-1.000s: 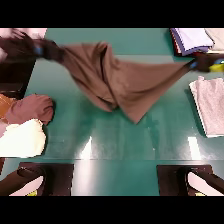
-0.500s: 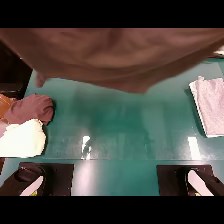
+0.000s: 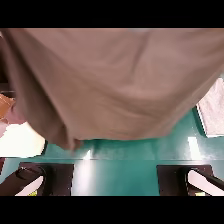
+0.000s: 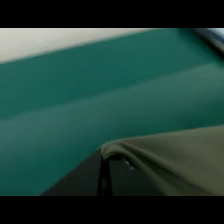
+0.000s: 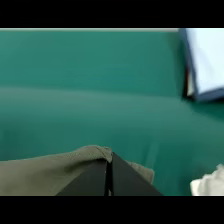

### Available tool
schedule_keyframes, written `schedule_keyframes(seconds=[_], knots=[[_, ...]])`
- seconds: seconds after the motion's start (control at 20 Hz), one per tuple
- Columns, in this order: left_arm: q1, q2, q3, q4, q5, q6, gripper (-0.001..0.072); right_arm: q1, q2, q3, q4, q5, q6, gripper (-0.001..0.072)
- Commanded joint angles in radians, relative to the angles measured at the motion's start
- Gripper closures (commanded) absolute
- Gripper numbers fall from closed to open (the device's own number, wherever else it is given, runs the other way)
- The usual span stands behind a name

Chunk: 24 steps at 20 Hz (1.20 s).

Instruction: Fold the shirts.

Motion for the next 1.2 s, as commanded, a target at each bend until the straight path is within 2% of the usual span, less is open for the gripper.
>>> schedule_keyframes(seconds=[0.0,0.15,0.25,0.3,0.35,0.4,0.45,0.5,0.65,0.7,0.8,0.95,1.15], knots=[[0.001,-0.183,-0.173,0.001,-0.042,0.031,0.0678,0.116,-0.192,-0.100,-0.112,0.004,0.024,0.0699],[0.001,-0.361,-0.329,0.019,0.146,0.031,0.0678,0.175,-0.373,-0.126,-0.156,0.001,0.029,0.0699],[0.001,-0.476,-0.345,0.082,0.227,0.030,0.0676,0.195,-0.465,-0.126,-0.149,-0.015,0.031,0.0698],[0.001,-0.521,-0.340,0.115,0.237,0.030,0.0565,0.202,-0.496,-0.126,-0.148,-0.026,0.045,0.0698],[0.001,-0.549,-0.335,0.136,0.242,0.025,0.0270,0.205,-0.516,-0.126,-0.148,-0.033,0.050,0.0696],[0.001,-0.562,-0.332,0.145,0.245,0.020,0.0139,0.205,-0.528,-0.126,-0.148,-0.041,0.050,0.0643],[0.008,-0.565,-0.327,0.157,0.243,0.022,0.0164,0.203,-0.532,-0.123,-0.148,-0.047,0.050,0.0436],[0.022,-0.562,-0.311,0.159,0.232,0.021,0.0164,0.196,-0.531,-0.117,-0.146,-0.043,0.050,0.0373],[0.127,-0.537,-0.224,0.143,0.082,0.019,0.0164,0.149,-0.507,-0.106,-0.007,0.063,0.032,0.0375],[0.182,-0.511,-0.229,0.097,0.055,0.019,0.0165,0.131,-0.490,-0.129,0.053,0.101,0.011,0.0374],[0.306,-0.458,-0.290,-0.103,0.040,0.027,0.0165,0.108,-0.429,-0.228,0.127,0.127,-0.017,0.0375],[0.439,-0.386,-0.477,-0.339,0.023,0.096,0.0164,0.103,-0.304,-0.430,0.140,0.080,-0.043,0.0375],[0.472,-0.347,-0.732,-0.410,0.044,0.114,0.0164,0.109,-0.169,-0.622,0.141,-0.003,-0.050,0.0375]])
